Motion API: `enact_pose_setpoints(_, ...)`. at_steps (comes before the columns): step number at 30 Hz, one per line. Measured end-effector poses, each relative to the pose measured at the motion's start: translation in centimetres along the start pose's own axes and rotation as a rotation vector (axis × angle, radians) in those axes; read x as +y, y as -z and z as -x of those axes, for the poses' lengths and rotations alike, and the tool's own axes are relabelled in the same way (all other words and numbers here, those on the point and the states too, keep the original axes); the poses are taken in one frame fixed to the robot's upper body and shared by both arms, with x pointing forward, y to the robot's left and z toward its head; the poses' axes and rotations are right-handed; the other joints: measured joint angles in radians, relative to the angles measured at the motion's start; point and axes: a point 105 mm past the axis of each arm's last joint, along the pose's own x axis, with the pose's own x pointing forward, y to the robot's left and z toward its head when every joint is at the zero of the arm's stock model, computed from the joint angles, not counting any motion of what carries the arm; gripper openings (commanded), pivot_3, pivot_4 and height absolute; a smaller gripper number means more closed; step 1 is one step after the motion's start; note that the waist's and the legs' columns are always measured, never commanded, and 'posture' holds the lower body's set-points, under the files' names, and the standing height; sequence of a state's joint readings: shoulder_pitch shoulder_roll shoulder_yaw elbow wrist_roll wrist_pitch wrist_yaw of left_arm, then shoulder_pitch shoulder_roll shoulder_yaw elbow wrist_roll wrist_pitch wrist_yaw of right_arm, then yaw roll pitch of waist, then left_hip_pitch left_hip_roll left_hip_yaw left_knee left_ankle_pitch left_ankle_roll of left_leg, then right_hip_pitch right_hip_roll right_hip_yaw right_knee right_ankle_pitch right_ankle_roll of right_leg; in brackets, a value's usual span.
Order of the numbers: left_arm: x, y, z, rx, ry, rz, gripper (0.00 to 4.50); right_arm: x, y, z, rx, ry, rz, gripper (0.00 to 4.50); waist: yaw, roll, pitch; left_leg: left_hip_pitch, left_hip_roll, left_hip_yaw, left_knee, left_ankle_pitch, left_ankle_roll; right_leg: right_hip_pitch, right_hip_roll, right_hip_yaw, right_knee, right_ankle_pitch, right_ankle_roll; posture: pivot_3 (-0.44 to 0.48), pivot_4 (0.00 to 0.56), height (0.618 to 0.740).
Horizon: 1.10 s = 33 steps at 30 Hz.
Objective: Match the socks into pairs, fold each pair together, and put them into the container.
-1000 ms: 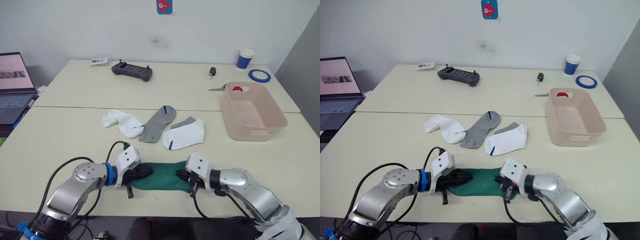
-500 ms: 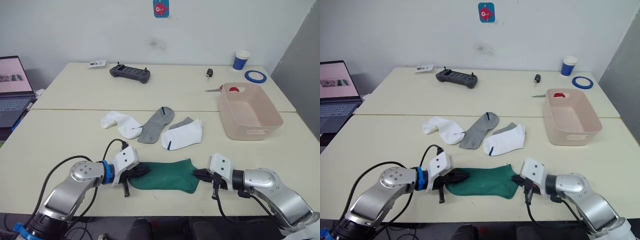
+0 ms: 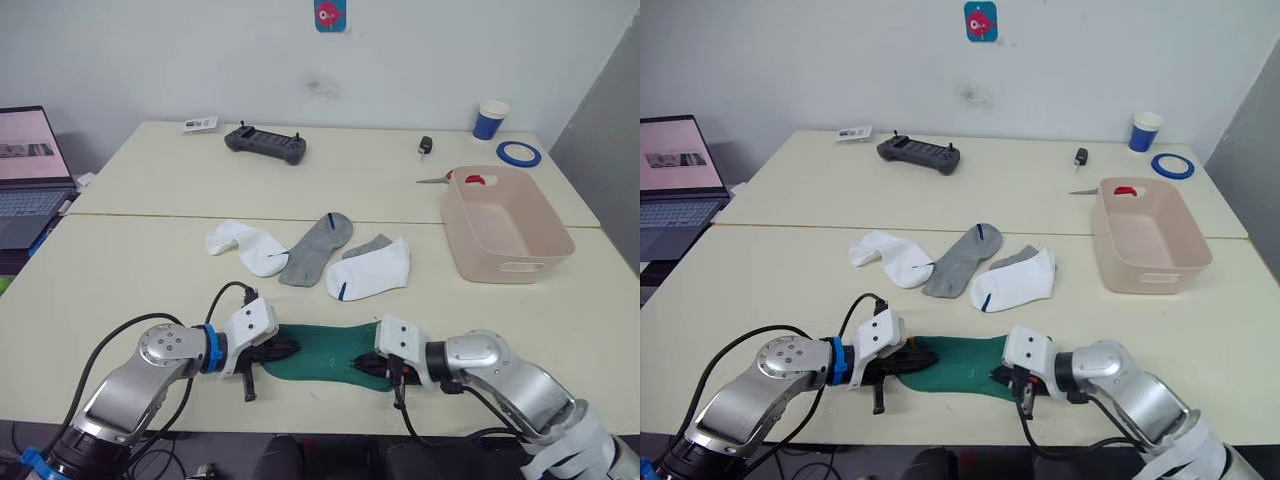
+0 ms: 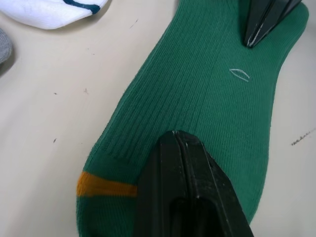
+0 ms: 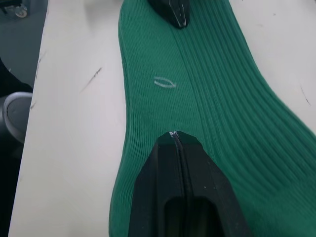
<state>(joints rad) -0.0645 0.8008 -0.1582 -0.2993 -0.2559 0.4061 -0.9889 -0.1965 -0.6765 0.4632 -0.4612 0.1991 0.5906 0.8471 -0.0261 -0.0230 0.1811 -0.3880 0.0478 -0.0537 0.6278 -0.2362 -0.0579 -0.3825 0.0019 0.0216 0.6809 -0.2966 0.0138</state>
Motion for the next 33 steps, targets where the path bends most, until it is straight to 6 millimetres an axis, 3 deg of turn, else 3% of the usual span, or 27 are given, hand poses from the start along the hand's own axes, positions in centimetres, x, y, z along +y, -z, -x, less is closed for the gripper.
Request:
enact_pose_setpoints(9, -0.2, 0.0, 0.2, -0.032, 0.002, -0.021, 0.0, -0.4, 1.7, 3.2, -0.007, 0.113, -0.051, 0.03, -0.001, 0.0, 0.0, 0.005, 0.0, 0.0, 0.0, 0.0, 0.0, 0.004, -0.001, 0.0, 0.0, 0.0, 0.0, 0.0, 0.15, 0.74)
enact_pose_setpoints(16, 0.1, -3.7, 0.0, -0.135, 0.037, -0.069, 0.0, -1.2, -1.0, 5.3, -0.148, 0.259, -0.085, 0.03, -0.001, 0.0, 0.001, 0.002, 0.0, 0.0, 0.0, 0.0, 0.0, 0.002, 0.0, -0.001, 0.0, 0.0, 0.0, 0.0, 0.15, 0.74)
enact_pose_setpoints(19, 0.4, -2.8, -0.5, -0.137, 0.029, -0.012, 0.0, -1.8, -0.2, 5.8, -0.138, 0.34, -0.13, 0.67, -0.002, -0.001, 0.001, 0.002, 0.0, 0.0, 0.0, 0.0, 0.0, 0.002, 0.0, -0.001, -0.001, 0.0, 0.0, 0.0, 0.15, 0.74)
enact_pose_setpoints(23, 0.2, -0.4, -1.1, -0.083, 0.031, 0.036, 0.0, -2.4, 0.0, 5.8, -0.176, 0.419, -0.193, 1.95, -0.005, 0.0, 0.001, 0.002, 0.0, 0.0, -0.001, 0.0, 0.0, 0.001, 0.001, 0.0, 0.0, 0.0, 0.0, 0.0, 0.15, 0.74)
enact_pose_setpoints(30, 0.1, -0.1, -1.3, -0.087, 0.028, -0.014, 0.0, -1.5, 1.2, 4.1, -0.186, 0.453, -0.294, 4.3, -0.003, 0.0, 0.0, 0.003, 0.0, 0.0, -0.001, 0.0, 0.0, 0.002, 0.0, 0.0, 0.0, -0.001, -0.001, 0.0, 0.15, 0.74)
enact_pose_setpoints(33, 0.0, -0.1, -1.4, -0.086, 0.028, -0.022, 0.0, -1.4, 2.4, 2.8, -0.163, 0.484, -0.35, 4.3, -0.003, 0.001, 0.0, 0.003, 0.0, 0.001, -0.001, 0.0, 0.0, 0.003, -0.001, 0.001, 0.0, -0.001, -0.001, 0.0, 0.15, 0.74)
